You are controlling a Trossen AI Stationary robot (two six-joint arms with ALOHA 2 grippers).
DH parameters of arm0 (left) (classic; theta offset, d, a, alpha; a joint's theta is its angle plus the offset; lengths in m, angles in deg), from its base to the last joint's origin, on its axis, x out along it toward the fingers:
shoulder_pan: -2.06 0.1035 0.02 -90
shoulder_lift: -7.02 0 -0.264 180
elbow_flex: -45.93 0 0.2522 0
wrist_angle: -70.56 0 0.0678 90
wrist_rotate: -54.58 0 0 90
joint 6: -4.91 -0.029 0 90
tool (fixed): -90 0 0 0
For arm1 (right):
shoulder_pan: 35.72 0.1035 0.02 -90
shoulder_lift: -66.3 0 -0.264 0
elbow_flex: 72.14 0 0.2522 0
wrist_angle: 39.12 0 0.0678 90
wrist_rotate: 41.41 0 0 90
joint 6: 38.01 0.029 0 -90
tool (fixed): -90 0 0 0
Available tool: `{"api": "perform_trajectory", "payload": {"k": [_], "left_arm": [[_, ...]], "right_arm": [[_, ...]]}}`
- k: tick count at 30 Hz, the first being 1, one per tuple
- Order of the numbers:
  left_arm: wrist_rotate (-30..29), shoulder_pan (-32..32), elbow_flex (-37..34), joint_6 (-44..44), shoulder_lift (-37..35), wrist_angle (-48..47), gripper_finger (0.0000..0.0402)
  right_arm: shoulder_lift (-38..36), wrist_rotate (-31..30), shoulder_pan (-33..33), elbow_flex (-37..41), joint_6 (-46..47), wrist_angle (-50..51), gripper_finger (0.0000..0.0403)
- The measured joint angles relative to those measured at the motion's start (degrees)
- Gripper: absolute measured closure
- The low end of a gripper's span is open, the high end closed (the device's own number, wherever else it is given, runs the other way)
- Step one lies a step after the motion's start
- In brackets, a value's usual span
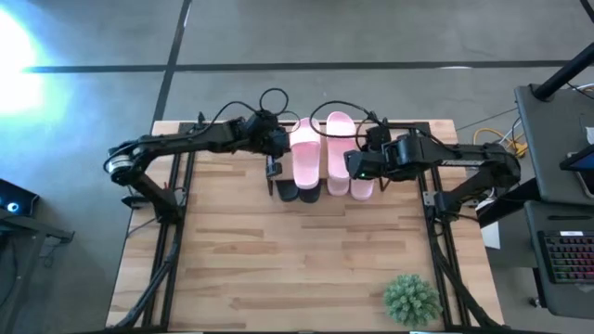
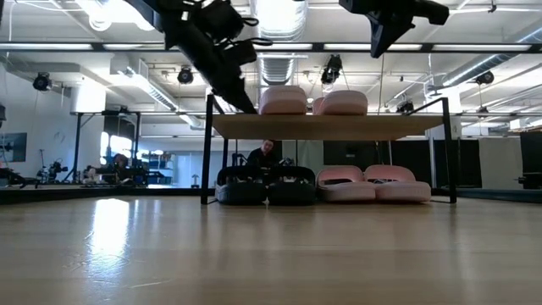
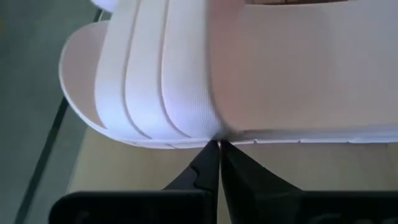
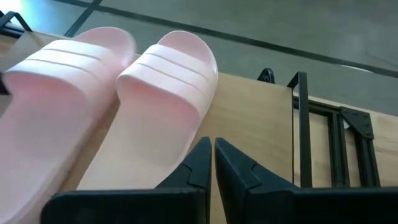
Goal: Pick and place slides into the shelf
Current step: Adjust the pink slides on the shelf
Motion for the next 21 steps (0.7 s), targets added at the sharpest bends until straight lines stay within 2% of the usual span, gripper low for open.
{"api": "perform_trajectory", "payload": {"k": [8,12,16,21], "left_arm": [[1.51,0.09,8.5,-2.26,7.4,-0.09,0.04],[1.65,0.09,11.38,-2.35,8.67,-4.45,0.04],[0.58,0.13,11.23,-2.46,5.65,-11.77,0.04],[0.07,-0.07,10.95,0.13,-2.36,-23.53,0.04]], "right_arm": [[0.84,0.15,-0.01,0.14,0.0,0.1,0.039],[0.73,1.05,-0.04,0.17,0.0,0.53,0.039],[0.67,4.61,0.0,0.21,0.02,2.65,0.039],[0.71,11.89,0.34,1.79,-0.21,4.79,0.0391]]}}
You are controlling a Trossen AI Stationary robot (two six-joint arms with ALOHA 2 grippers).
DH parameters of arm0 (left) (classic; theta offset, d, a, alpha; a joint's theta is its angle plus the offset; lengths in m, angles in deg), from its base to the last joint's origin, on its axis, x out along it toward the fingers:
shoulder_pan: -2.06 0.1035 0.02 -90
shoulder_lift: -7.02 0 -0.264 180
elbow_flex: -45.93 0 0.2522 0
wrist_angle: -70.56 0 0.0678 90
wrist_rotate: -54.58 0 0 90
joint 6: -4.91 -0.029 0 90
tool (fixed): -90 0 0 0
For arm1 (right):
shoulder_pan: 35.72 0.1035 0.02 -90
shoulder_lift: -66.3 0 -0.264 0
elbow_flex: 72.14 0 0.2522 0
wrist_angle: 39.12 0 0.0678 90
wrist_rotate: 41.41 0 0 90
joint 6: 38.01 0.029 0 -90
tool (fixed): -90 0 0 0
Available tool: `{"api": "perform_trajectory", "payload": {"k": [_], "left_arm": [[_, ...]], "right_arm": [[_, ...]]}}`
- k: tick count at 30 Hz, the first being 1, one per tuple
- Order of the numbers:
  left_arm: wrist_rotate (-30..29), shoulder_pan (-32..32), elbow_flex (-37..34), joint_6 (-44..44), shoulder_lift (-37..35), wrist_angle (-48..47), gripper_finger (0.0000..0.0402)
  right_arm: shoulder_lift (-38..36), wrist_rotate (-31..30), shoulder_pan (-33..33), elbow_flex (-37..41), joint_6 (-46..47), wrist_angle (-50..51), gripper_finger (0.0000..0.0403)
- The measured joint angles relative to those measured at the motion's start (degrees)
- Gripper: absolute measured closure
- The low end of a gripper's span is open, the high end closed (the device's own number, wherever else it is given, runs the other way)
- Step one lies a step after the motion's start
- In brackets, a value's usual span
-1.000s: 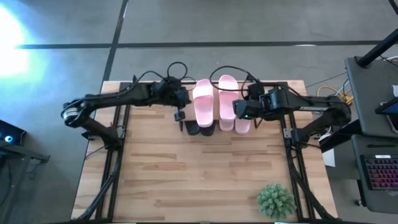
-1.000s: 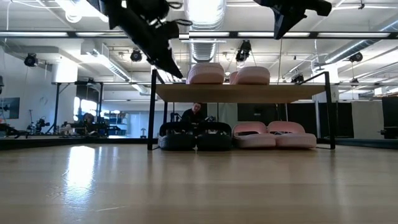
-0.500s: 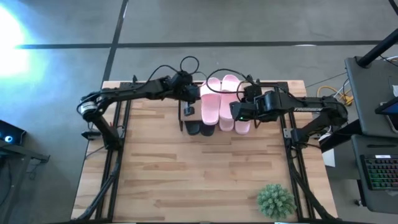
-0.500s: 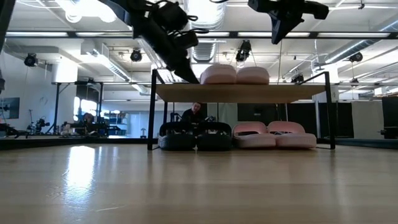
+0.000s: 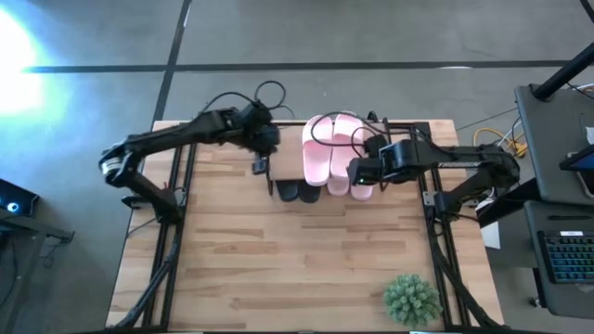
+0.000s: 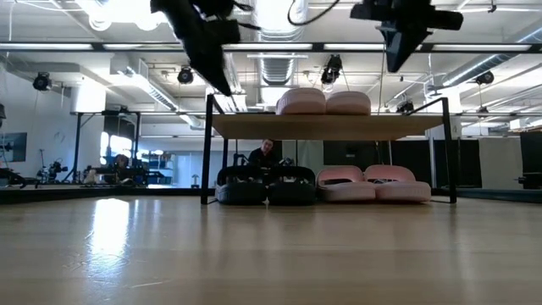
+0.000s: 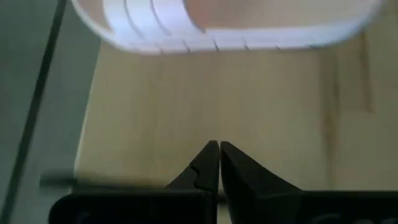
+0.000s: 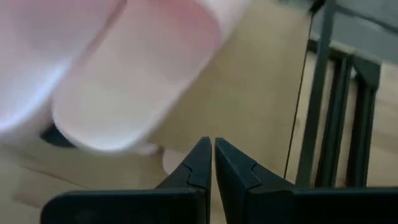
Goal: Pick and place slides into the shelf
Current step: Adjust the pink slides on the shelf
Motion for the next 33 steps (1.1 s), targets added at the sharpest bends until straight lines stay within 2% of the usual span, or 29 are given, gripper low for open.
{"api": "perform_trajectory", "payload": {"k": [3,7,11,14,17,21,26,30,33], "left_arm": [[-0.08,-1.3,-1.34,7.0,-5.4,-1.05,0.04],[-0.26,-3.06,-4.8,17.65,-12.51,3.64,0.04],[-3.97,-5.57,-7.45,25.68,-16.65,6.5,0.04],[-6.06,-7.46,-8.41,29.45,-17.97,6.66,0.04],[-6.45,-9.25,-8.49,31.7,-18.16,6.63,0.04],[-7.12,-11.94,-8.49,32.68,-18.16,6.61,0.04],[-12.38,-14.66,-8.51,32.62,-17.94,6.59,0.04],[-13.83,-14.99,-8.51,32.6,-17.78,6.63,0.04],[-13.86,-14.99,-8.51,32.42,-17.36,6.61,0.04]], "right_arm": [[-0.75,2.49,-0.86,3.18,0.45,0.12,0.0391],[-2.22,-0.16,-5.94,6.95,0.48,0.15,0.0391],[-2.6,-1.93,-13.43,8.28,-6.06,-0.78,0.0391],[-2.77,0.3,-17.85,9.16,-15.33,-7.44,0.0391],[-2.69,3.69,-21.06,10.72,-22.7,-15.19,0.0391],[-1.93,4.57,-24.84,12.72,-26.16,-19.26,0.0391],[-1.66,6.19,-28.69,14.37,-32.24,-23.52,0.039],[-1.6,11.47,-29.4,15.36,-39.57,-30.39,0.039],[-1.59,11.96,-29.37,15.61,-41.43,-32.94,0.039]]}}
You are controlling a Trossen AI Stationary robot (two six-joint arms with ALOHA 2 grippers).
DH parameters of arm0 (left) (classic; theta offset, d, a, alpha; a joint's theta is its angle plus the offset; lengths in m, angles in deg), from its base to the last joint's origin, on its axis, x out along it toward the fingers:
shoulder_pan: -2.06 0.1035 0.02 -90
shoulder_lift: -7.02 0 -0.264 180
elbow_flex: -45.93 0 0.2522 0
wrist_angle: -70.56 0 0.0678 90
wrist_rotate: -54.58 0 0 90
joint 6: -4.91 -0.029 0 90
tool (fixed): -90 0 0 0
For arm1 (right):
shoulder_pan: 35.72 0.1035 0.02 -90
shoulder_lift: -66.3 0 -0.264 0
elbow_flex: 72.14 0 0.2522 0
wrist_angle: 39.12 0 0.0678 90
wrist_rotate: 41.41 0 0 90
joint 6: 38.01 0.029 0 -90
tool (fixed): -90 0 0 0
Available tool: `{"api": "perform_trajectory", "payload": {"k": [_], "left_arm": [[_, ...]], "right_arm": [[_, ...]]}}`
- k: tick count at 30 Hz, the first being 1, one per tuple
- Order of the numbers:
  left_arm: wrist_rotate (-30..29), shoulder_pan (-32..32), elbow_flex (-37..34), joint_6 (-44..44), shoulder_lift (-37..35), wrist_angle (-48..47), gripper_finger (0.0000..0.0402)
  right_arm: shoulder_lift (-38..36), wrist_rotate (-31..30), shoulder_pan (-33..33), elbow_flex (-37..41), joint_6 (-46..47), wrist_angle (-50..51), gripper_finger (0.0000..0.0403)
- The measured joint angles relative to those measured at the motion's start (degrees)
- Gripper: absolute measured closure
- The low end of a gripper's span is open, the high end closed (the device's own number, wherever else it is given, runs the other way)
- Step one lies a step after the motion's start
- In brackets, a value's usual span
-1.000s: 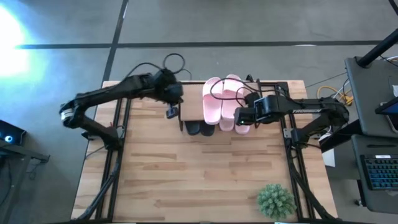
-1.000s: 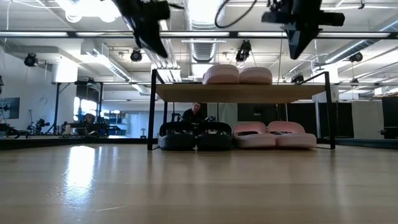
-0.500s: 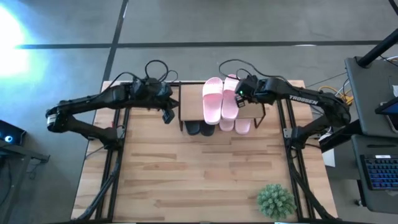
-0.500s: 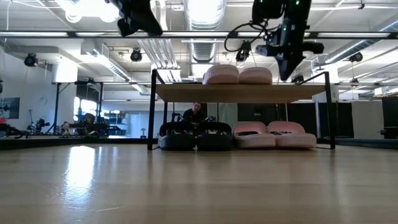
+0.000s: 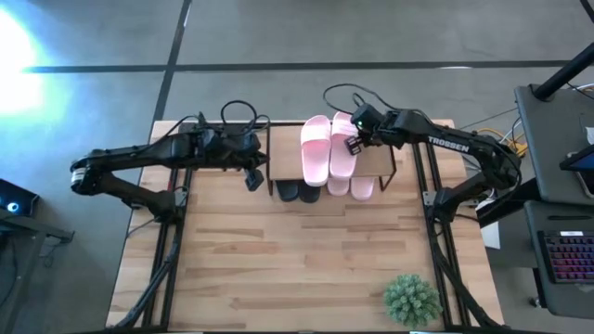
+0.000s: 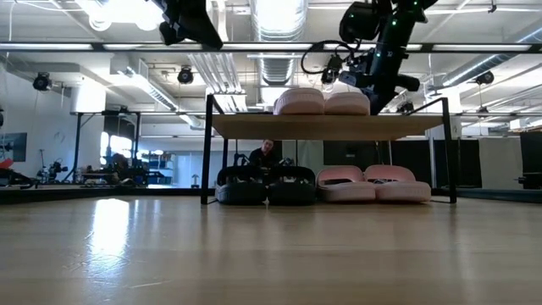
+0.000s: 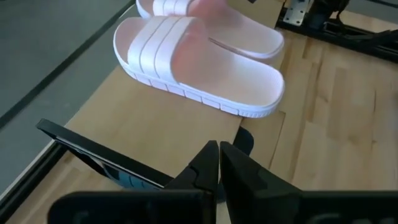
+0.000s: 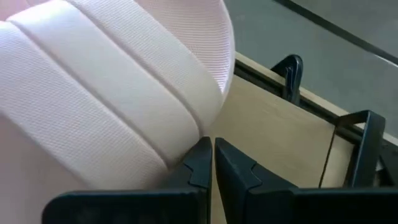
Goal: Pick and place slides into the shelf
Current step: Adjust the pink slides on the shelf
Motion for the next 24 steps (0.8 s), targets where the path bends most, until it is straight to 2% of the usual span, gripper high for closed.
{"api": "perform_trajectory", "payload": {"k": [12,18,24], "left_arm": [[-0.39,0.0,-0.04,-1.52,1.73,0.71,0.04],[-0.42,0.02,-0.06,-1.61,2.51,1.4,0.04],[-0.13,1.22,-0.02,-4.82,6.08,7.64,0.04]], "right_arm": [[-0.01,4.58,0.06,0.02,-6.33,-0.47,0.039],[-0.19,3.94,0.1,0.07,-7.15,-0.43,0.039],[-0.43,0.15,0.34,-0.49,-6.24,3.03,0.039]]}}
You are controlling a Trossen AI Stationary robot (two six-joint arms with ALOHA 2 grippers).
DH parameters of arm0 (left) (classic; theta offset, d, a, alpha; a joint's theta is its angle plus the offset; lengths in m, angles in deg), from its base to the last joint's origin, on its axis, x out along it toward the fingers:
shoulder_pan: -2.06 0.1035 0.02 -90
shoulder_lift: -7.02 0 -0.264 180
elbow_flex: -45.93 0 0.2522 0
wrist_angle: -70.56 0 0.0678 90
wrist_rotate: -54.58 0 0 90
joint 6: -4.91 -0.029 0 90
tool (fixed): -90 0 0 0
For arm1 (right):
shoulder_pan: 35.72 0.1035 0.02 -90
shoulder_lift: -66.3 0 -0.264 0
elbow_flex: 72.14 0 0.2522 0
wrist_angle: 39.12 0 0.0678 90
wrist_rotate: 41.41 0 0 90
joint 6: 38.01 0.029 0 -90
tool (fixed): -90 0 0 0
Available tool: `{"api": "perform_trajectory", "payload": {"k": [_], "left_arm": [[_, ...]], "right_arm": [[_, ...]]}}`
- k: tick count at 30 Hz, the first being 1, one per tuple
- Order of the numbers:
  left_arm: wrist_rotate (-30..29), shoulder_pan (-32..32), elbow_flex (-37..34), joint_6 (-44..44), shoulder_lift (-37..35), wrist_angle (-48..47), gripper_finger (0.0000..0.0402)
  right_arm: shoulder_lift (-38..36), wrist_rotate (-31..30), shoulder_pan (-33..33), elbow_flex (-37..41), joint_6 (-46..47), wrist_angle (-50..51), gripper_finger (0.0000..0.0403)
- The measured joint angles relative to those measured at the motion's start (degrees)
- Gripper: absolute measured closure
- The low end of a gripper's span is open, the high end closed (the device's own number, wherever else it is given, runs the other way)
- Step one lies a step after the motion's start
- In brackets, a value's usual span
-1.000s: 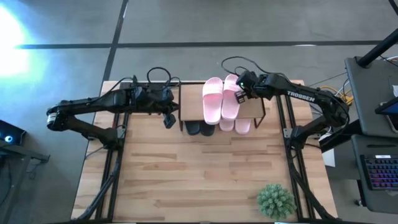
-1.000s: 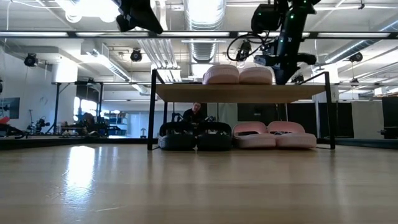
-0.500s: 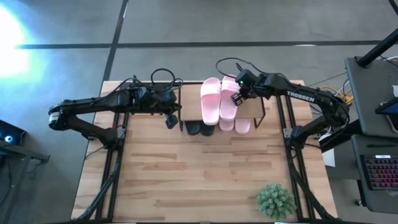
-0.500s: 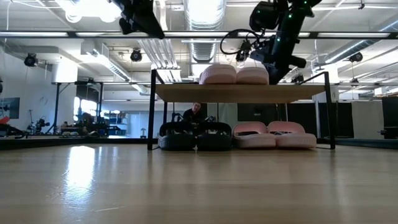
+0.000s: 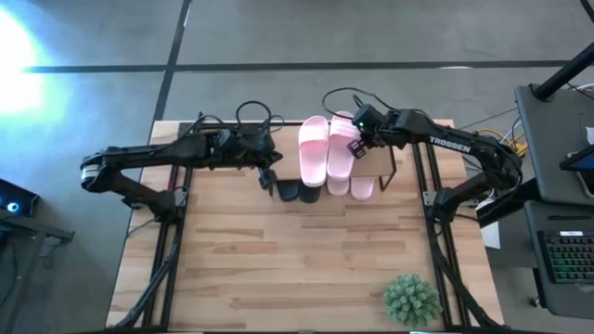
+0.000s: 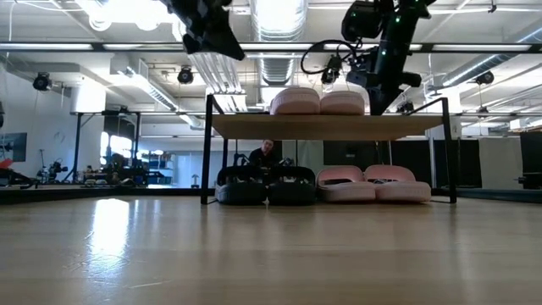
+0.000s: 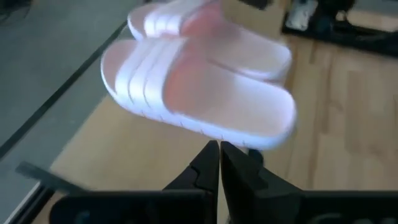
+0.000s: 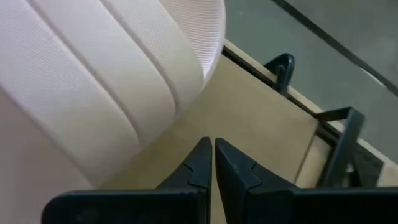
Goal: Pick and place slides into the shelf
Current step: Adjust the pink slides on the shelf
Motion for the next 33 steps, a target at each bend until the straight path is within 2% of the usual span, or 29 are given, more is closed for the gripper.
{"api": "perform_trajectory", "payload": {"k": [5,10,14,20,25,30,33], "left_arm": [[1.33,2.39,0.41,0.03,3.83,0.89,0.04],[3.72,2.63,1.01,-0.09,5.15,0.95,0.04],[3.65,2.69,0.92,-0.13,5.18,0.88,0.04],[3.67,2.66,0.92,-1.21,4.73,1.12,0.04],[3.67,2.67,0.92,-1.17,4.3,1.03,0.04],[3.67,2.67,0.58,-1.16,4.0,0.93,0.04],[3.65,2.67,0.35,-1.17,3.96,0.8,0.04]], "right_arm": [[-1.99,-3.08,1.45,-0.8,0.8,0.23,0.039],[-3.31,-7.57,0.49,-5.03,7.66,-4.2,0.039],[-0.91,-4.49,-3.63,-10.09,9.18,-8.14,0.039],[7.41,0.27,-7.87,-16.45,8.98,-6.73,0.039],[14.41,3.43,-7.98,-20.27,8.83,-6.11,0.039],[19.16,9.58,-7.76,-23.72,7.82,-5.72,0.039],[21.0,10.35,-7.0,-25.33,6.83,-3.07,0.039]]}}
